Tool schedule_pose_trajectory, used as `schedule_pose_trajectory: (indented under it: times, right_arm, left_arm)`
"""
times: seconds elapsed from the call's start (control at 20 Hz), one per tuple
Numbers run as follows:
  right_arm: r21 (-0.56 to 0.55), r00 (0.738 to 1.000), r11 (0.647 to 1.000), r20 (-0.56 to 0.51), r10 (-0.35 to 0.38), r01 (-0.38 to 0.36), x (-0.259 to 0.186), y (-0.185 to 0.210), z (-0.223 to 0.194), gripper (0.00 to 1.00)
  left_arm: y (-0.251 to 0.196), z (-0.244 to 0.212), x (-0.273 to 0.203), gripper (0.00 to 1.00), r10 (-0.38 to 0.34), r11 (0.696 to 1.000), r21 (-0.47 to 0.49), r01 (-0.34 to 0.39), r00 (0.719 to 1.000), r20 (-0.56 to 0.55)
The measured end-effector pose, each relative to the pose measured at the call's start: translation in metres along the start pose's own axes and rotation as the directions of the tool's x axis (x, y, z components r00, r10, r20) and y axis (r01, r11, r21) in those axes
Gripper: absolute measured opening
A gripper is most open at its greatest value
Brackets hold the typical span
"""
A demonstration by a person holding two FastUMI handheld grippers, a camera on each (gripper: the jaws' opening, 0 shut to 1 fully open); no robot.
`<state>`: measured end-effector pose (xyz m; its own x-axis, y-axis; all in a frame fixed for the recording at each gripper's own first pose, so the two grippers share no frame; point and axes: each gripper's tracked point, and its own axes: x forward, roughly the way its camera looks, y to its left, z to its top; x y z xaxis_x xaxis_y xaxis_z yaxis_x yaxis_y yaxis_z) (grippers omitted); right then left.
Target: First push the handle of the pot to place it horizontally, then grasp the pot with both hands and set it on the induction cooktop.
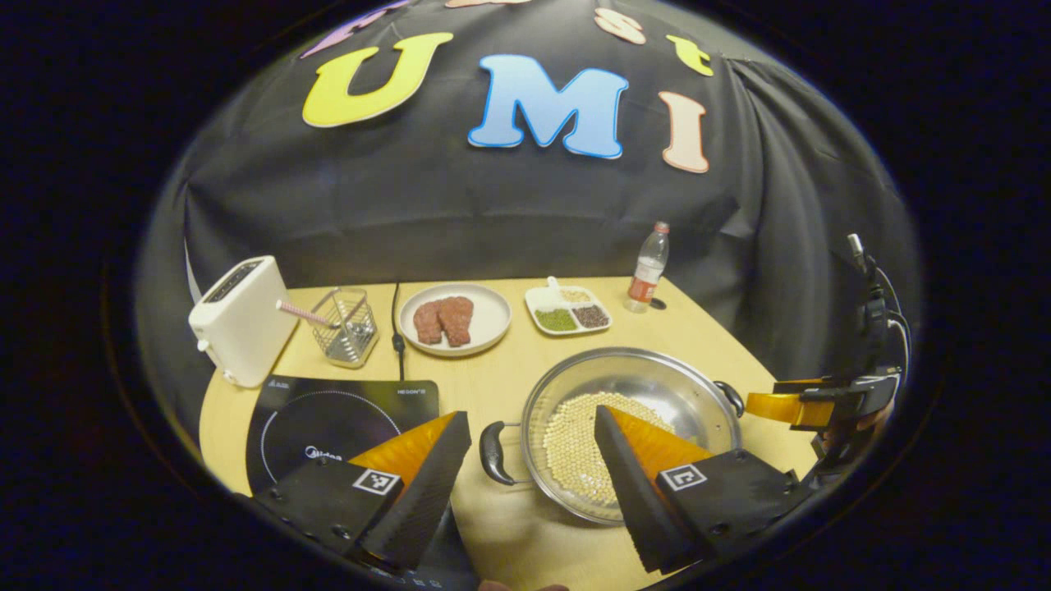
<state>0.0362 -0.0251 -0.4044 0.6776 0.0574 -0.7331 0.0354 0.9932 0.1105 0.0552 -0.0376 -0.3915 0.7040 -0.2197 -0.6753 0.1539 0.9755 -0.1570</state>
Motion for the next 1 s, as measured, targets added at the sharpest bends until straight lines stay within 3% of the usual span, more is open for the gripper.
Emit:
schedule_pose_trajectory:
  times: [0.35,0.85,0.95,1.0]
  right_arm:
    - [-0.019,0.999,0.999,-0.023,-0.038,0.037,0.039,-0.002,-0.007,1.0]
    - [-0.005,0.995,0.998,-0.074,-0.067,0.067,0.075,-0.007,-0.023,1.0]
    - [-0.009,0.994,0.998,-0.09,-0.066,0.065,0.082,-0.008,-0.026,1.0]
    - [-0.008,0.994,0.998,-0.095,-0.058,0.057,0.086,-0.006,-0.027,0.93]
  left_arm:
    - [0.016,-0.04,0.05,1.0,0.028,1.0,-0.001,-0.028,0.996,-0.082]
    - [0.013,-0.07,0.08,1.0,0.021,1.0,0.005,-0.02,0.986,-0.166]
    - [0.015,-0.074,0.083,0.94,0.029,1.0,0.01,-0.027,0.983,-0.18]
    - [0.017,-0.076,0.083,0.92,0.031,1.0,0.007,-0.03,0.982,-0.187]
